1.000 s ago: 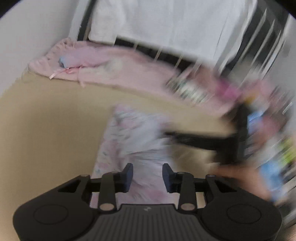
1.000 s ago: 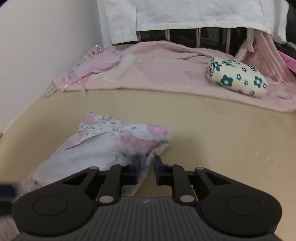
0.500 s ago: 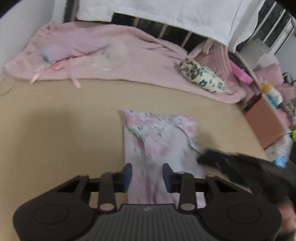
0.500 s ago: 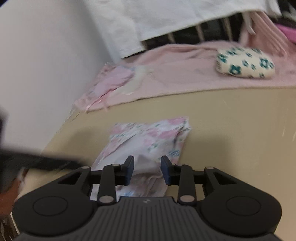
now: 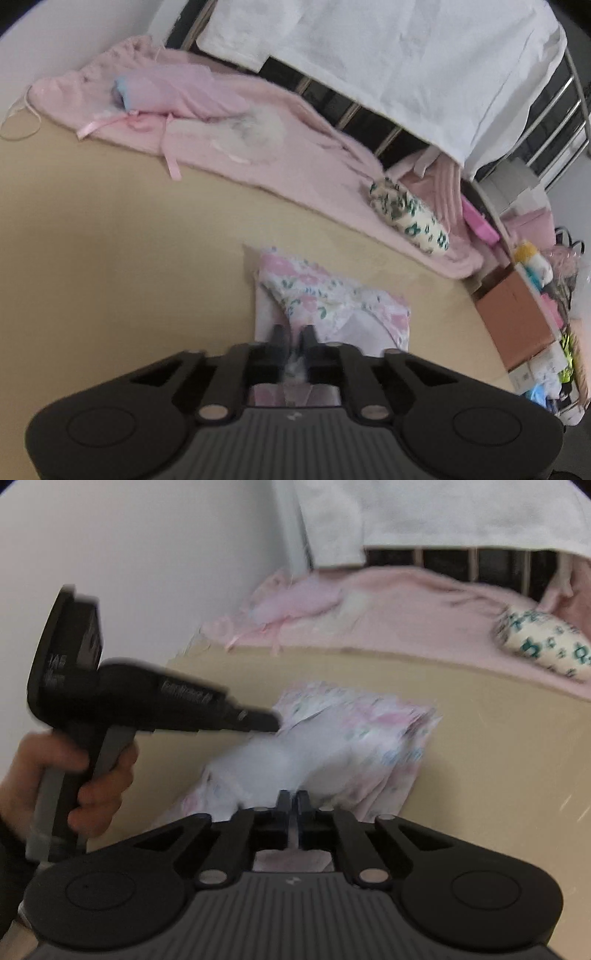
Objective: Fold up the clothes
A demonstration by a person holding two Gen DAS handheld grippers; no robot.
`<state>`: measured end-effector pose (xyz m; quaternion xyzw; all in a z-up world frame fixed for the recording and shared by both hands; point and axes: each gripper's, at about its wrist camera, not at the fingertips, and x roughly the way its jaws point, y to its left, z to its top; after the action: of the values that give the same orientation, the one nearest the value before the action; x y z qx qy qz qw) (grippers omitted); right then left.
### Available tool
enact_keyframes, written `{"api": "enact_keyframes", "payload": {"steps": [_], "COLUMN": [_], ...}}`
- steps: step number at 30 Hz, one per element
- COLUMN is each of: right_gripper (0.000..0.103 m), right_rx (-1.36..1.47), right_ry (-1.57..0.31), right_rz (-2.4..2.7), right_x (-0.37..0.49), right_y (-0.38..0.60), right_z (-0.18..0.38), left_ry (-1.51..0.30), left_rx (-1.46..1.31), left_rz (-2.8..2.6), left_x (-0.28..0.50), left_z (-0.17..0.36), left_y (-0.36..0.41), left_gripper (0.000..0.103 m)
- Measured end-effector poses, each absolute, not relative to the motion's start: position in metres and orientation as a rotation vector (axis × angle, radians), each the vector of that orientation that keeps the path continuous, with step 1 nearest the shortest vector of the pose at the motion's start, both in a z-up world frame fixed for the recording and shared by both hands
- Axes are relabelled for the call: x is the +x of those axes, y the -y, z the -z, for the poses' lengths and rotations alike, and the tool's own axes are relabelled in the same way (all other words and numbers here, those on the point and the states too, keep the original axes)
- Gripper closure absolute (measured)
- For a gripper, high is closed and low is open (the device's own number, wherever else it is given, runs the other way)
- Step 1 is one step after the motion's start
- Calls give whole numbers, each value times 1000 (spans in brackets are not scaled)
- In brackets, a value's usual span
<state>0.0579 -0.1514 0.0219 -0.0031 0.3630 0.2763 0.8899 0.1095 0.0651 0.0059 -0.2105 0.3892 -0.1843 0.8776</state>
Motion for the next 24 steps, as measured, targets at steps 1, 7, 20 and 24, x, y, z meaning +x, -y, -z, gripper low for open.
{"api": "enact_keyframes", "payload": {"steps": [1,7,20,24], "right_gripper": [97,83,90,103], "right_rx": [16,96,338,449], "right_ry": [-734,-640,-792,-829], "right_rz": [-568,-358,-539,-451], "right_x": [57,96,129,148], "right_y": [155,181,209,226], "right_z": [-25,-37,-5,11], "left_ry": [-805,-742,-776,-770], "left_rx": [-433,-337,-244,-214], "left_rz": [388,345,343,341], "left_x": [109,124,121,117], "left_z": [-8,-28,-9,-12], "left_y": [-65,-44,-35,-32], "left_gripper": [84,83,94,94]}}
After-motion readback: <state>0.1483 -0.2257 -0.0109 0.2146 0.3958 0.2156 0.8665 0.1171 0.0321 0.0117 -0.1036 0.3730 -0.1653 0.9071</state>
